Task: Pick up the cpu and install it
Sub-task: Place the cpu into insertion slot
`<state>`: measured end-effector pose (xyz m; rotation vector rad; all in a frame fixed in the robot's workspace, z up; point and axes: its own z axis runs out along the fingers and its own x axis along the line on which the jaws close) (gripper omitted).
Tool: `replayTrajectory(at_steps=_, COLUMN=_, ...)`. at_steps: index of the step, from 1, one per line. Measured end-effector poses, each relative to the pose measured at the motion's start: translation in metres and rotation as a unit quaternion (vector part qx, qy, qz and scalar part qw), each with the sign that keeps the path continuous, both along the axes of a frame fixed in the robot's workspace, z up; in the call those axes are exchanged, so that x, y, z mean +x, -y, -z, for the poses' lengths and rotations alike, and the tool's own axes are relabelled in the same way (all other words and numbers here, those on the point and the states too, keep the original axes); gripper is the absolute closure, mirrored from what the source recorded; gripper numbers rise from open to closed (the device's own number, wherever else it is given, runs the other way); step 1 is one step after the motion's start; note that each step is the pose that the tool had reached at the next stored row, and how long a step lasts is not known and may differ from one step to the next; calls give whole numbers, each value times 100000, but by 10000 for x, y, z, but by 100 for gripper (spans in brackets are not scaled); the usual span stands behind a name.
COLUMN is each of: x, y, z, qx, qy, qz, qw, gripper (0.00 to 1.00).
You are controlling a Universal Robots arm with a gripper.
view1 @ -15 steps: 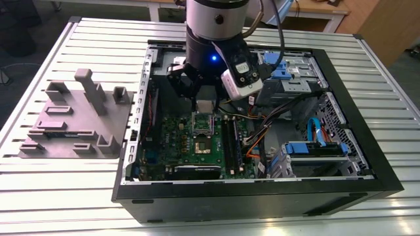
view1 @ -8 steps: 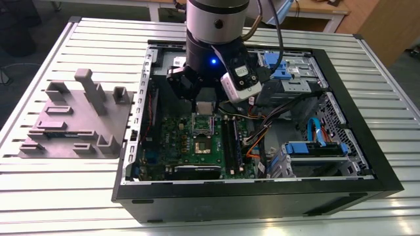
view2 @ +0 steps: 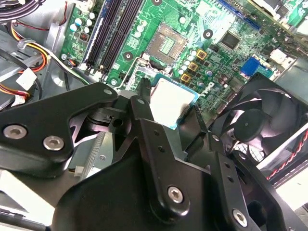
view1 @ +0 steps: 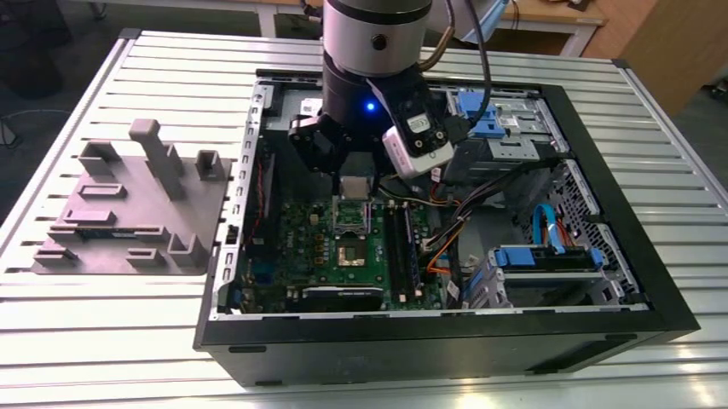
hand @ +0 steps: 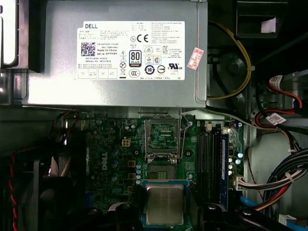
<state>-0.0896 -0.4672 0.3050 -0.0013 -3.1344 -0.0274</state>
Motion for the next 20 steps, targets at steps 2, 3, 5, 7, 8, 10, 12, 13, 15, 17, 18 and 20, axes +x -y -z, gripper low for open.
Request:
replayTrajectory(at_steps=2, x=0, y=0, z=5, qx=18, qy=7, qz=1, qw=100000, gripper=53)
replayTrajectory(at_steps=3, x=0, y=0, z=15, qx=26, qy=12, qz=1, qw=100000, gripper=53)
replayTrajectory(at_steps=5, x=1, y=9, z=40, qx=-6, qy=-2, qz=-8, qw=100000, gripper=53)
replayTrajectory(at_steps=7, x=5, y=60, z=134, qx=8, qy=3, qz=0, qw=100000, gripper=53)
replayTrajectory(at_steps=8, x=12, y=60, z=153, qx=4, qy=2, qz=-1, qw=100000, gripper=53)
replayTrajectory(at_steps=10, x=16, y=60, z=176, qx=6, qy=0, qz=2, qw=100000, gripper=53)
replayTrajectory(at_steps=12, x=16, y=60, z=175, qx=-6, qy=-3, qz=4, qw=100000, gripper=53)
replayTrajectory(at_steps=13, x=17, y=60, z=194, qx=0, qy=0, qz=-2, qw=100000, gripper=53)
replayTrajectory(at_steps=15, x=17, y=60, z=213, qx=0, qy=0, qz=0, qw=100000, gripper=53)
replayTrajectory(at_steps=17, x=16, y=60, z=213, qx=0, qy=0, qz=-1, qw=100000, gripper=53)
replayTrajectory(at_steps=18, x=17, y=60, z=213, qx=0, qy=1, qz=-1, qw=100000, gripper=53)
replayTrajectory(at_steps=20, x=16, y=60, z=214, qx=-2, qy=-1, qz=-1, qw=100000, gripper=53)
